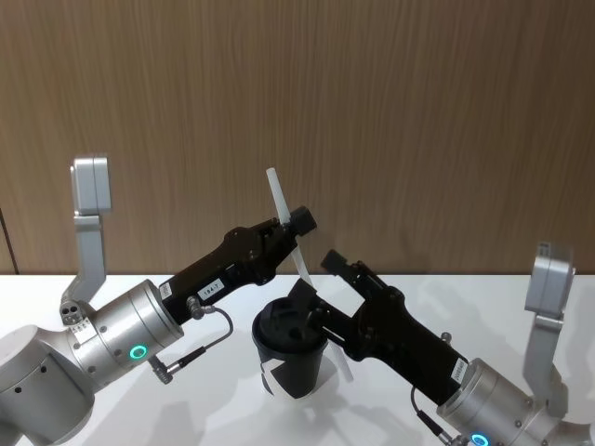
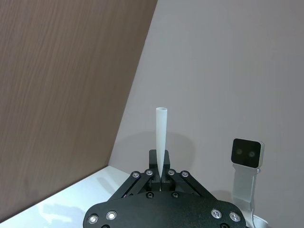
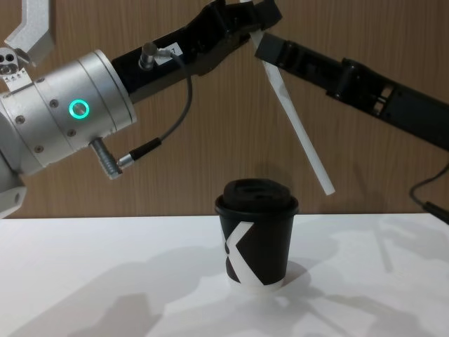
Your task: Pick up the straw with one hand, pass it to the other hand, and insert it into the cup.
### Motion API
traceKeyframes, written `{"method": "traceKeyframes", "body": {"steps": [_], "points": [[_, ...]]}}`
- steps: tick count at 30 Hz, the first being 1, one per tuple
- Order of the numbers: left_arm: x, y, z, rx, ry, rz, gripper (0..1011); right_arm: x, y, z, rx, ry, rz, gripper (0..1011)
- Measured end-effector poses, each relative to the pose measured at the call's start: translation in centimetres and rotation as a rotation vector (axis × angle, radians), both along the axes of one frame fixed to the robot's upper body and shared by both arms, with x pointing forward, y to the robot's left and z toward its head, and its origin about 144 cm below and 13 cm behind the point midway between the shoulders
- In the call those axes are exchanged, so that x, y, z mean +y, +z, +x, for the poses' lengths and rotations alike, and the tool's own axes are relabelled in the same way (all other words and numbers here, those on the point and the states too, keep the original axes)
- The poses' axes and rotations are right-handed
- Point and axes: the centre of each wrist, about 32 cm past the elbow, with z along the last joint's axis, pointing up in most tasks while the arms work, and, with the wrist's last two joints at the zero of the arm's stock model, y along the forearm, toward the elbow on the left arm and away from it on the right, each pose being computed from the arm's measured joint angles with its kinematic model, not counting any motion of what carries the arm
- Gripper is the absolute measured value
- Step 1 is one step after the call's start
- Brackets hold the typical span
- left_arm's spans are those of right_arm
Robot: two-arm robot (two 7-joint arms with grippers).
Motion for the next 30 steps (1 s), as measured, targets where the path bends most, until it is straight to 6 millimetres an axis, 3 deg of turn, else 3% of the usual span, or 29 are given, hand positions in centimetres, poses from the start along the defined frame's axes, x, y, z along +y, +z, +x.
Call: {"method": "traceKeyframes", "body": {"steps": [4, 8, 20, 30], "points": [[0.0, 0.0, 0.0, 0.000, 0.000, 0.000, 6, -0.1, 0.1, -0.2, -0.005, -0.025, 0.010, 933], [0.0, 0.0, 0.0, 0.000, 0.000, 0.000, 6, -0.4, 0.3, -0.3, -0.009, -0.050, 0.020, 1000], [0.0, 0.1, 0.0, -0.002, 0.000, 0.002, 6, -1.2, 0.6, -0.7, -0.016, -0.102, 0.046, 1001], [0.4, 1.3, 0.0, -0.068, 0.037, 0.051, 6, -1.4, 0.7, -0.8, -0.018, -0.118, 0.054, 1001]]}}
